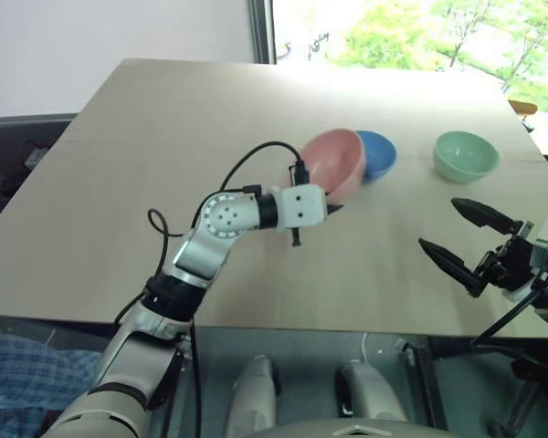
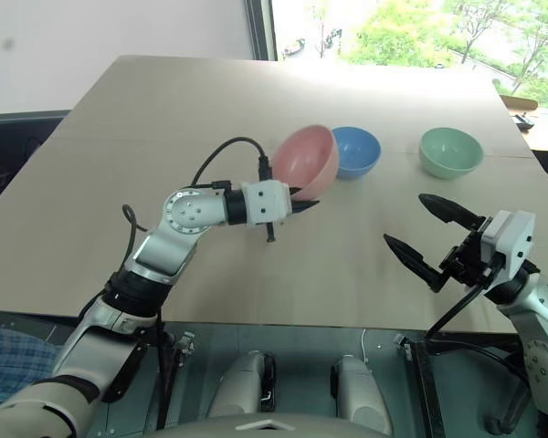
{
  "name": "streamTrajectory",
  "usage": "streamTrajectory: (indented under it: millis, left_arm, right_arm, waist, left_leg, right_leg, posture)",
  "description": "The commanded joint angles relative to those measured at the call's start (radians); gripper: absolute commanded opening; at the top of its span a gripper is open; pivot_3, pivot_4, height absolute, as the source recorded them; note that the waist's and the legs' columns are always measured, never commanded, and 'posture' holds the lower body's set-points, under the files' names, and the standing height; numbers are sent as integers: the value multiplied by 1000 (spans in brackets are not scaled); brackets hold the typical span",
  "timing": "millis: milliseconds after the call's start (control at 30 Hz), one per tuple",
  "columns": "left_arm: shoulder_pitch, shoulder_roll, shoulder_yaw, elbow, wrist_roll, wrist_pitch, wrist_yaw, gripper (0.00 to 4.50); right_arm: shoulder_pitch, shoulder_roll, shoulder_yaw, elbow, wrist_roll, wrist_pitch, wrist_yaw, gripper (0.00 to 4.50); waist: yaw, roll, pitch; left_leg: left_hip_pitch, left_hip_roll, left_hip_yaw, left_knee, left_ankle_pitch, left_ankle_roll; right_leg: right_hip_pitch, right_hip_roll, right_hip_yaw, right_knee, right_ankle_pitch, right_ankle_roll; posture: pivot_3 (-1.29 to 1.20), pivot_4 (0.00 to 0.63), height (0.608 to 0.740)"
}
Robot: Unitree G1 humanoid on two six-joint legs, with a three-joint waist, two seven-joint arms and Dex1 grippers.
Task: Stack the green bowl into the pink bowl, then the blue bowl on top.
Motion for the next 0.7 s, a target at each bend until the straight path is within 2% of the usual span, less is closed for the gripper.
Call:
streamTrajectory:
  millis: [33,200,467,533,567,700]
  left_arm:
    - [9,19,-7,-77,-68,17,-82,54]
    - [20,74,-43,-93,-28,27,-151,54]
    - [-5,88,-66,-13,126,-35,-89,54]
    - [-4,86,-67,-5,133,-47,-88,960]
    - [-3,82,-64,-4,136,-45,-84,1098]
    - [-5,58,-43,0,121,-34,-63,2656]
  right_arm:
    - [0,2,-16,-24,2,-25,-2,4500]
    - [0,2,-17,-21,2,-28,-1,4500]
    - [3,-2,-16,-22,2,-23,2,4500]
    - [3,-4,-17,-21,3,-23,3,4500]
    - [3,-6,-18,-20,2,-22,4,4500]
    - [5,-19,-18,-15,-12,-16,4,4500]
  waist:
    - [0,0,0]
    - [0,0,0]
    - [1,0,0]
    - [1,0,0]
    - [1,0,0]
    - [1,0,0]
  left_leg:
    - [0,0,0,0,0,0]
    - [0,0,-1,0,0,0]
    - [-1,0,-1,1,0,0]
    - [-1,0,-2,1,0,0]
    - [-1,0,-2,1,0,0]
    - [-1,0,-2,1,0,0]
  right_leg:
    - [0,0,0,0,0,0]
    - [0,0,-1,0,0,0]
    - [0,0,-2,0,0,0]
    - [0,0,-2,0,0,0]
    - [0,0,-2,0,0,0]
    - [0,0,-2,0,0,0]
  posture:
    - [0,150,740]
    - [0,150,740]
    - [0,150,740]
    - [0,150,740]
    - [0,150,740]
    - [0,150,740]
